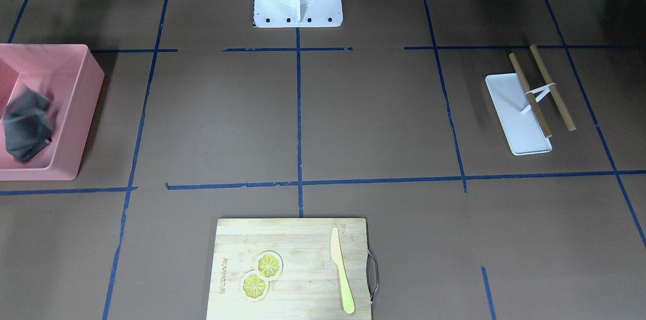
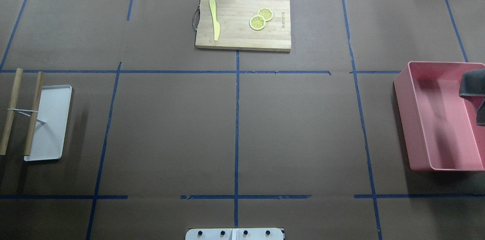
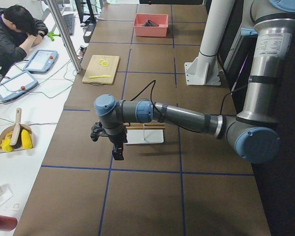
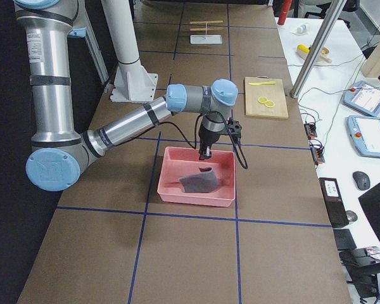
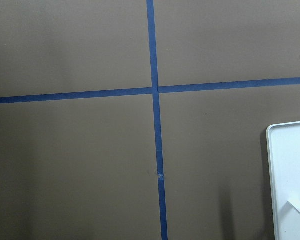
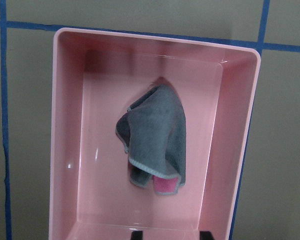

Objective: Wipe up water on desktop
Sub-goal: 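Open the right gripper to drop the towel into the pink bin and withdraw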

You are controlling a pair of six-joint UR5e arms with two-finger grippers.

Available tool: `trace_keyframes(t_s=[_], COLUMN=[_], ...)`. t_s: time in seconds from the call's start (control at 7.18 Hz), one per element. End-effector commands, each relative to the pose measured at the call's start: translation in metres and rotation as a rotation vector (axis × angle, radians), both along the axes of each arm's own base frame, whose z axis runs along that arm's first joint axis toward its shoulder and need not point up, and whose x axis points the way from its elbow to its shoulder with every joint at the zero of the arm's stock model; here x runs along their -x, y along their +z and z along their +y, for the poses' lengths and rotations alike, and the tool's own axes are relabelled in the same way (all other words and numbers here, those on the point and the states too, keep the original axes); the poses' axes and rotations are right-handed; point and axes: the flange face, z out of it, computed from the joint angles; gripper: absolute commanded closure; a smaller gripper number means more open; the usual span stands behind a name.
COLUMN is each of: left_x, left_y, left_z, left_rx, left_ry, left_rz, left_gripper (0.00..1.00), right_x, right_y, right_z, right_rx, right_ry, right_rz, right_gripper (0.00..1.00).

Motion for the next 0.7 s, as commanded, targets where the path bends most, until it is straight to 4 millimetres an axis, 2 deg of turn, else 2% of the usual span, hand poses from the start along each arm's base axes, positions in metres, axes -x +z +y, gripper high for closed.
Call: trace_keyframes(t_s=[0.0,0.14,0.28,0.42,0.56], left_x=[0.001,0.002,0.004,0.004,0.004], left_y=[0.001,0.001,0.003,0.006,0.013], left_z=[0.0,0.001,0.002,0.004,0.006], left_rx=[0.002,0.002,0.003,0.009,0.021], left_ry=[-0.001,-0.002,-0.005,-0.005,-0.004], left_rz=[0.001,0.001,0.001,0.001,-0.001], left_gripper=[0.0,0.0,0.0,0.0,0.0], right_x=[0.002,-0.003,-0.023,-0.039,-0.069], right_y=[-0.006,0.016,0.029,0.052,0.085], right_z=[-0.006,-0.018,-0.033,-0.025,-0.026], right_rx=[-0.017,-0.011,-0.107,-0.129,-0.075], right_ry=[0.007,0.02,0.067,0.097,0.152], right_rz=[-0.019,-0.013,-0.042,-0.039,-0.03], right_gripper=[0.0,0.0,0.0,0.0,0.0])
